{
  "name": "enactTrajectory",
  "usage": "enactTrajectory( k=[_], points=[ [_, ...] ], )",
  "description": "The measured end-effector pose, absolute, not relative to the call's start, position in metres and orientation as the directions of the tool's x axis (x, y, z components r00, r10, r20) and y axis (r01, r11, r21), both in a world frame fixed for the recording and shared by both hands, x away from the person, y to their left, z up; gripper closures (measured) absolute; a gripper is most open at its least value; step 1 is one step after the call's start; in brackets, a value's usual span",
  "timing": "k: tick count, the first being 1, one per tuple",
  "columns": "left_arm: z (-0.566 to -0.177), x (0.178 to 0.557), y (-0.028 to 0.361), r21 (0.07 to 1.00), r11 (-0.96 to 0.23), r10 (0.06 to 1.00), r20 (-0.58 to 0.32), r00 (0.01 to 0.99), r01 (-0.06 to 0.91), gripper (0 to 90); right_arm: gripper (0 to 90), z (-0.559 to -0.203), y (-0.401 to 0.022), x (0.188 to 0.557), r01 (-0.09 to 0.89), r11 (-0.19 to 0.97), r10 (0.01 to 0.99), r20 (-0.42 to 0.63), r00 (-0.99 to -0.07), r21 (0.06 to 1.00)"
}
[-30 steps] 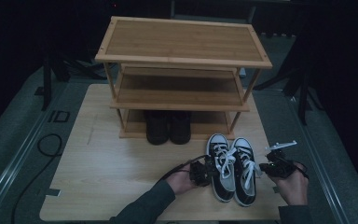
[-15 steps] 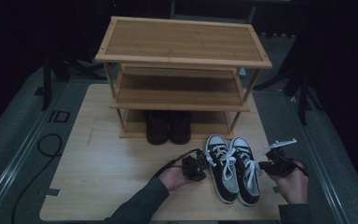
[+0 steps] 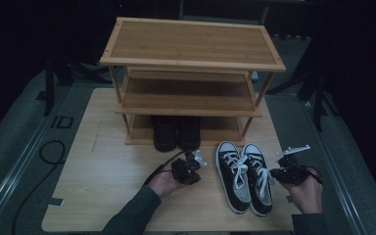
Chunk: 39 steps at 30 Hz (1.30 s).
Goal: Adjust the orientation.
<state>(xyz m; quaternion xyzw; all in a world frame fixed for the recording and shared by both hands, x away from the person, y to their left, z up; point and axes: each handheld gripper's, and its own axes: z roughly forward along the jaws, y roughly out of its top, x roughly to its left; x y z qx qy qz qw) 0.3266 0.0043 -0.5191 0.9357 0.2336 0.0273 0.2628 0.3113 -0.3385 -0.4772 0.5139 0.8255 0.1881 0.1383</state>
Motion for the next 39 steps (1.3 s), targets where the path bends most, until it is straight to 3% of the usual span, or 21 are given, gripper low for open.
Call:
enactTrajectory(
  k=[7,26,39],
  points=[
    [-0.521,0.332,0.035,0.511,-0.697,0.536,-0.093,0.839,0.503,82.0,78.6,-0.474,-0.339,0.31,0.793,0.401,0.899,-0.033,-0.436,0.457],
    [-0.52,0.334,0.096,0.517,-0.635,0.636,-0.072,0.768,0.575,61.0,62.2,-0.456,-0.338,0.302,0.773,0.402,0.891,-0.017,-0.453,0.49],
    [-0.525,0.332,0.113,0.502,-0.608,0.683,-0.065,0.728,0.615,57.8,60.1,-0.447,-0.333,0.293,0.766,0.387,0.881,0.04,-0.471,0.513]
  ],
)
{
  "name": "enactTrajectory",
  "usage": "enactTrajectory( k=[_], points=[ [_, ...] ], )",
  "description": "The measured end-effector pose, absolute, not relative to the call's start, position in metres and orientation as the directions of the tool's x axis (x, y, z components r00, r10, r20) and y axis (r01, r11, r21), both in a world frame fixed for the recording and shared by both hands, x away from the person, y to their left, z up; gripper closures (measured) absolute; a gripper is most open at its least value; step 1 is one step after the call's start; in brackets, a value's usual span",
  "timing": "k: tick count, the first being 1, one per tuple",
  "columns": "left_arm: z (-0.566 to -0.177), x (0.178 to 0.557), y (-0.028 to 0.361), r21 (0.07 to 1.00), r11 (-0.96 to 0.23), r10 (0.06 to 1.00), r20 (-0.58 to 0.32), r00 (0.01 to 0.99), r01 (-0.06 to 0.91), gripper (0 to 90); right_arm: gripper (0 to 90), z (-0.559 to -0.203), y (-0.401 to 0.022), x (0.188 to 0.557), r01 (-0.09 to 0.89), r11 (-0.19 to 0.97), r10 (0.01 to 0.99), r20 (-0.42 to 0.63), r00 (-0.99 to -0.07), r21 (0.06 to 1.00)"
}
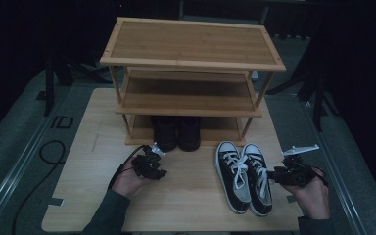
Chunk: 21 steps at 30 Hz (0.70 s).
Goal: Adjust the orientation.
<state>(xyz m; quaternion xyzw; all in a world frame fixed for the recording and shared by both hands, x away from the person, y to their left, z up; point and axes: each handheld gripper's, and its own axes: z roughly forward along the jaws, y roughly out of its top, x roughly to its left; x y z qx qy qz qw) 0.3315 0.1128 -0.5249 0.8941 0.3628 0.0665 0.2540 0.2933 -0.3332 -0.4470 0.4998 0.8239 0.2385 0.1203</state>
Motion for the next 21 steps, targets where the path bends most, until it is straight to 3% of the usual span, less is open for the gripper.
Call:
enactTrajectory(
  k=[21],
  points=[
    [-0.527,0.329,0.114,0.51,-0.594,0.69,-0.075,0.72,0.622,56.1,52.8,-0.443,-0.31,0.273,0.726,0.431,0.836,0.066,-0.545,0.536]
  ],
)
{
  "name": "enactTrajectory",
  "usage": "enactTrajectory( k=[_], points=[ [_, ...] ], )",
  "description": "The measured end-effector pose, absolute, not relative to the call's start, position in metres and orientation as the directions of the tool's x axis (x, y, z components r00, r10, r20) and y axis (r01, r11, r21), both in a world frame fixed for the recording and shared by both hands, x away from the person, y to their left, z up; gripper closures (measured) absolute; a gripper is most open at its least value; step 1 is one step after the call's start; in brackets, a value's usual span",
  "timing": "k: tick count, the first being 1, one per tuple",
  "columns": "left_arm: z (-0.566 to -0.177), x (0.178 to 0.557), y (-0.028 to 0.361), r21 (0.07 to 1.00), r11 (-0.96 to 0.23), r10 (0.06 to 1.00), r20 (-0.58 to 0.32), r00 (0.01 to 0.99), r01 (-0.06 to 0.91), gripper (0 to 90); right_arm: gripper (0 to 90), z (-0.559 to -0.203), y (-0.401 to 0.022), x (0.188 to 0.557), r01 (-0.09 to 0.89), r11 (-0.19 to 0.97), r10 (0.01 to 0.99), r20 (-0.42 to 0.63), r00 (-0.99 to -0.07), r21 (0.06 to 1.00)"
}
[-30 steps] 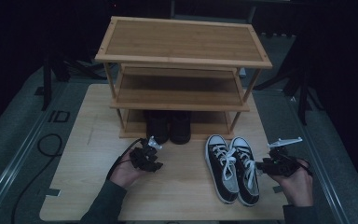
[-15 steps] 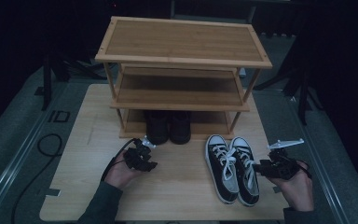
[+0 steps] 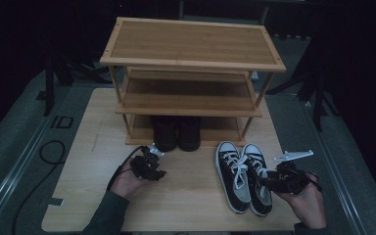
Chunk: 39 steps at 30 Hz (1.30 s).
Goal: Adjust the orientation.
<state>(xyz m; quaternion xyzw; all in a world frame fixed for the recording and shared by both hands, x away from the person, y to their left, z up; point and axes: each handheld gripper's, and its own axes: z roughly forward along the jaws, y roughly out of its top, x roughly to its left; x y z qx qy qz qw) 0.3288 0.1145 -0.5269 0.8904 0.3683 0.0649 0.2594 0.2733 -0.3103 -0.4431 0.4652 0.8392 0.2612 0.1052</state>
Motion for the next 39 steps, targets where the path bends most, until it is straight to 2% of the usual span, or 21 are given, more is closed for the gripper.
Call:
enactTrajectory(
  k=[15,21,26,31,35,39],
  points=[
    [-0.529,0.329,0.113,0.507,-0.594,0.691,-0.076,0.719,0.625,55.9,52.5,-0.463,-0.298,0.278,0.769,0.43,0.832,0.124,-0.541,0.473],
    [-0.53,0.329,0.113,0.505,-0.594,0.69,-0.078,0.719,0.626,55.9,48.8,-0.468,-0.288,0.284,0.775,0.434,0.832,0.126,-0.54,0.459],
    [-0.53,0.33,0.113,0.503,-0.598,0.689,-0.076,0.721,0.624,55.9,48.2,-0.475,-0.283,0.289,0.8,0.398,0.847,0.154,-0.508,0.45],
    [-0.532,0.329,0.111,0.501,-0.597,0.69,-0.078,0.72,0.626,55.8,56.1,-0.486,-0.277,0.299,0.832,0.355,0.878,0.154,-0.454,0.427],
    [-0.533,0.33,0.111,0.502,-0.594,0.691,-0.081,0.718,0.629,55.8,62.1,-0.491,-0.275,0.302,0.834,0.345,0.883,0.151,-0.444,0.431],
    [-0.534,0.329,0.11,0.503,-0.592,0.692,-0.085,0.717,0.63,55.9,75.7,-0.49,-0.276,0.302,0.818,0.381,0.874,0.122,-0.471,0.432]
  ],
)
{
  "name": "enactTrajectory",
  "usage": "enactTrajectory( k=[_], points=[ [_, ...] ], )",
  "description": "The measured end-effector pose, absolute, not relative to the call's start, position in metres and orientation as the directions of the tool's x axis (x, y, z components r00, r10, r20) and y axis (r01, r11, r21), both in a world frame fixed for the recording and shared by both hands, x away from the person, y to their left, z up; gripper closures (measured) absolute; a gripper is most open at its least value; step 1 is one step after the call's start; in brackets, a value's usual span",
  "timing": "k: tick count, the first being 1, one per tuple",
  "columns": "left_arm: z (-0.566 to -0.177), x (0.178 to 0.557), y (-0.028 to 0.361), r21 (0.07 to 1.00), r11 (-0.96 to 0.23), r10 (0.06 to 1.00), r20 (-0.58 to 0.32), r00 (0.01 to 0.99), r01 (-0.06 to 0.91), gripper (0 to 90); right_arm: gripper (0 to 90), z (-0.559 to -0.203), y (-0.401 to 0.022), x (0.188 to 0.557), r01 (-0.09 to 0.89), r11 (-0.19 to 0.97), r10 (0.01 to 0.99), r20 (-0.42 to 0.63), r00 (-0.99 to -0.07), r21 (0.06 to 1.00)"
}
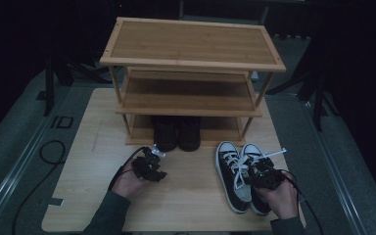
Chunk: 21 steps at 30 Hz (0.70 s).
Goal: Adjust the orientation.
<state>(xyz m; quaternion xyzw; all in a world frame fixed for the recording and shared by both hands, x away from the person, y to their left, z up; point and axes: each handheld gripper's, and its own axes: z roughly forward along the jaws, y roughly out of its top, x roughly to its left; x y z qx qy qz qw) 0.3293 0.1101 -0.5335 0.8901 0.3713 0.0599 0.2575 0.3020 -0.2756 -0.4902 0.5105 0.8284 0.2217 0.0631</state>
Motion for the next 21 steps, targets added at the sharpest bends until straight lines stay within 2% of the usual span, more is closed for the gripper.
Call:
enactTrajectory(
  k=[3,8,12,17,21],
  points=[
    [-0.533,0.329,0.11,0.503,-0.592,0.692,-0.084,0.717,0.63,55.9,81.7,-0.489,-0.275,0.301,0.796,0.427,0.86,0.079,-0.504,0.429],
    [-0.534,0.33,0.111,0.503,-0.587,0.695,-0.088,0.714,0.634,55.9,85.1,-0.487,-0.278,0.302,0.744,0.504,0.823,0.015,-0.567,0.439],
    [-0.534,0.33,0.111,0.502,-0.588,0.695,-0.088,0.714,0.634,55.9,85.9,-0.485,-0.284,0.305,0.652,0.595,0.75,-0.033,-0.66,0.47],
    [-0.534,0.33,0.111,0.494,-0.6,0.69,-0.078,0.719,0.63,55.9,85.4,-0.485,-0.295,0.314,0.597,0.644,0.688,-0.02,-0.726,0.478],
    [-0.535,0.33,0.111,0.489,-0.605,0.688,-0.077,0.722,0.628,55.9,83.3,-0.486,-0.303,0.321,0.587,0.651,0.67,-0.001,-0.742,0.481]
  ],
)
